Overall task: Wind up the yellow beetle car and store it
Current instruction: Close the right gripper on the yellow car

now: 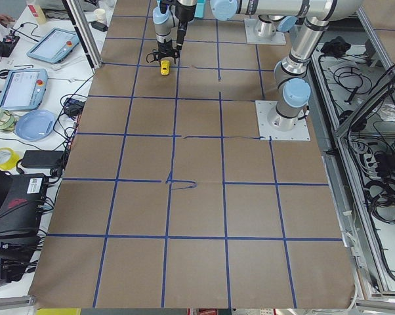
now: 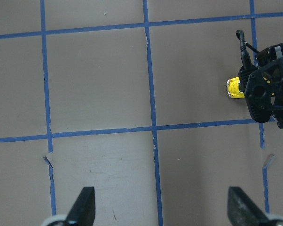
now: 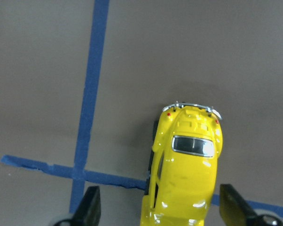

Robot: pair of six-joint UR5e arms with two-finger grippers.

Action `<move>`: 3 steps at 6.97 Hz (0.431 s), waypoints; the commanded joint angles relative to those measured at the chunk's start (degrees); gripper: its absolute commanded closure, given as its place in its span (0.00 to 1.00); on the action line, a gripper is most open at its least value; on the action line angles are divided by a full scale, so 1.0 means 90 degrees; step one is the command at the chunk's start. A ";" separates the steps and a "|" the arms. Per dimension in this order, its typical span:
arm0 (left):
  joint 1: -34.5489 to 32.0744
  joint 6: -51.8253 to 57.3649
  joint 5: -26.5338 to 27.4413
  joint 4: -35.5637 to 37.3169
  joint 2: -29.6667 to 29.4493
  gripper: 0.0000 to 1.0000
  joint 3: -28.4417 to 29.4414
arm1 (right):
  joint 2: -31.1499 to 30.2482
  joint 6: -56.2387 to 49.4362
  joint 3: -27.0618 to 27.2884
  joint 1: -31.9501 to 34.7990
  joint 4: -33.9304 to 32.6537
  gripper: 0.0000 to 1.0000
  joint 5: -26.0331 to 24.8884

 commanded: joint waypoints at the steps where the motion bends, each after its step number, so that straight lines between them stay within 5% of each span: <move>1: 0.0000 0.0000 0.0000 -0.0001 0.0000 0.00 -0.0007 | 0.0015 0.0039 0.0011 -0.0005 -0.0162 0.15 0.0176; 3: 0.0000 0.0000 0.0000 -0.0001 0.0000 0.00 -0.0007 | 0.0015 0.0000 0.0021 -0.0005 -0.0172 0.35 0.0166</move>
